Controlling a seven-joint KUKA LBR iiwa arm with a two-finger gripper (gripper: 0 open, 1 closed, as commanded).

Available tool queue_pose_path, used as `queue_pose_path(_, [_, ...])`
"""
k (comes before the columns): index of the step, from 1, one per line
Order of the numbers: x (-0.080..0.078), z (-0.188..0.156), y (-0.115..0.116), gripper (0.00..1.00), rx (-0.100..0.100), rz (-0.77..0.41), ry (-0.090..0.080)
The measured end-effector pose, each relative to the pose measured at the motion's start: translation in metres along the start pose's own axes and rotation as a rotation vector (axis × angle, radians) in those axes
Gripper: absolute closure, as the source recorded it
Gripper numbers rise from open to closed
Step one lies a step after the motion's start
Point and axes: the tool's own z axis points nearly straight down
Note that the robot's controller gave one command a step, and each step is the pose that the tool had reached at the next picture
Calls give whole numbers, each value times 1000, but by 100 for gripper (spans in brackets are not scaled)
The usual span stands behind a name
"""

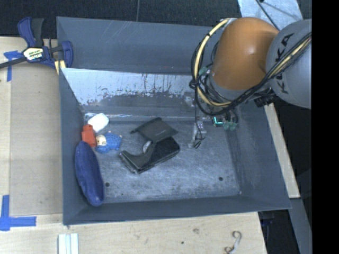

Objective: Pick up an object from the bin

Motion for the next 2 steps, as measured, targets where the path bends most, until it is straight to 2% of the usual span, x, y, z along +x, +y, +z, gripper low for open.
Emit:
queue_pose_path(1, [26,128,22,0,3,-523,-15])
queue_pose_path(2, [26,126,21,100,4,-521,-15])
